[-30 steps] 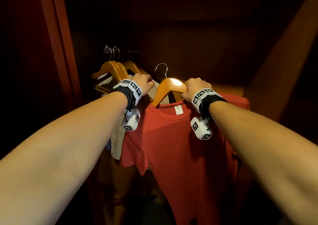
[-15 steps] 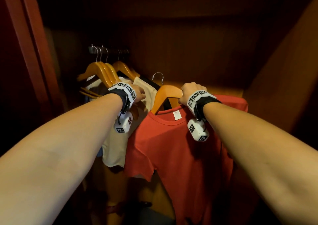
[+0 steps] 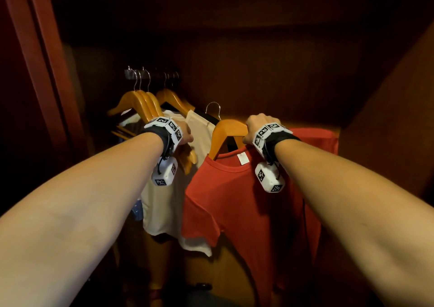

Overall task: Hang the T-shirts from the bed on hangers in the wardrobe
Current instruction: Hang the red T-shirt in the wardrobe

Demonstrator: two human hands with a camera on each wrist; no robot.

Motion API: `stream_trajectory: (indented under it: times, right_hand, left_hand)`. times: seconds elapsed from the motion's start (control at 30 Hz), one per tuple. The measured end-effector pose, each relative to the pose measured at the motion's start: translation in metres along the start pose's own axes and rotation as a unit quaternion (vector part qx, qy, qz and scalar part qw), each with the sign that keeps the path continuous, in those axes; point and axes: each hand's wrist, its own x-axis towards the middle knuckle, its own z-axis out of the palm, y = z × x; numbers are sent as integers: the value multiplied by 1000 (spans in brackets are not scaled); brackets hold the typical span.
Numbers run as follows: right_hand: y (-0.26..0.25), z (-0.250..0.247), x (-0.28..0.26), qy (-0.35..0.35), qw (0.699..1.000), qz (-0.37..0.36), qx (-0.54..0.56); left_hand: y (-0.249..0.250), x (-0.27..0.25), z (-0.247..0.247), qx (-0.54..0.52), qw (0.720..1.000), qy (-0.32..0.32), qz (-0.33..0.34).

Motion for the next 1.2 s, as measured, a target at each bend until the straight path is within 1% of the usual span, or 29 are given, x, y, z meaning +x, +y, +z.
stream_trajectory:
  times: [0.17, 0.27, 0.37, 0.53, 0.73, 0.9, 1.0, 1.13, 1.2]
  right_hand:
    - [-18, -4, 7, -38, 998, -8, 41]
    - [-32, -8, 15, -61, 995, -5, 74]
    - [-46, -15, 22, -66, 993, -3, 99]
    - [-61, -23, 36, -47, 987, 6, 154]
    - [-89, -36, 52, -44, 975, -1, 218]
    - [-114, -46, 69, -5, 969, -16, 247]
    - [-127, -51, 81, 22, 967, -24, 254]
    - [-142, -56, 98, 39, 966, -38, 253]
    - [-150, -57, 106, 43, 967, -45, 248]
  left_hand:
    - [-12, 2, -4, 20, 999, 26, 6]
    - [-18, 1, -9, 24, 999, 23, 3]
    - [-23, 0, -15, 11, 1000, 24, 10]
    - [-33, 1, -26, 1, 999, 49, 3]
    - [-54, -2, -48, 27, 993, 114, -10]
    - [-76, -2, -62, -15, 984, 174, -36]
    - [-87, -2, -72, -38, 969, 237, -50]
    - [-104, 3, -84, -43, 937, 338, -79]
    - [-110, 7, -88, -39, 928, 356, -102]
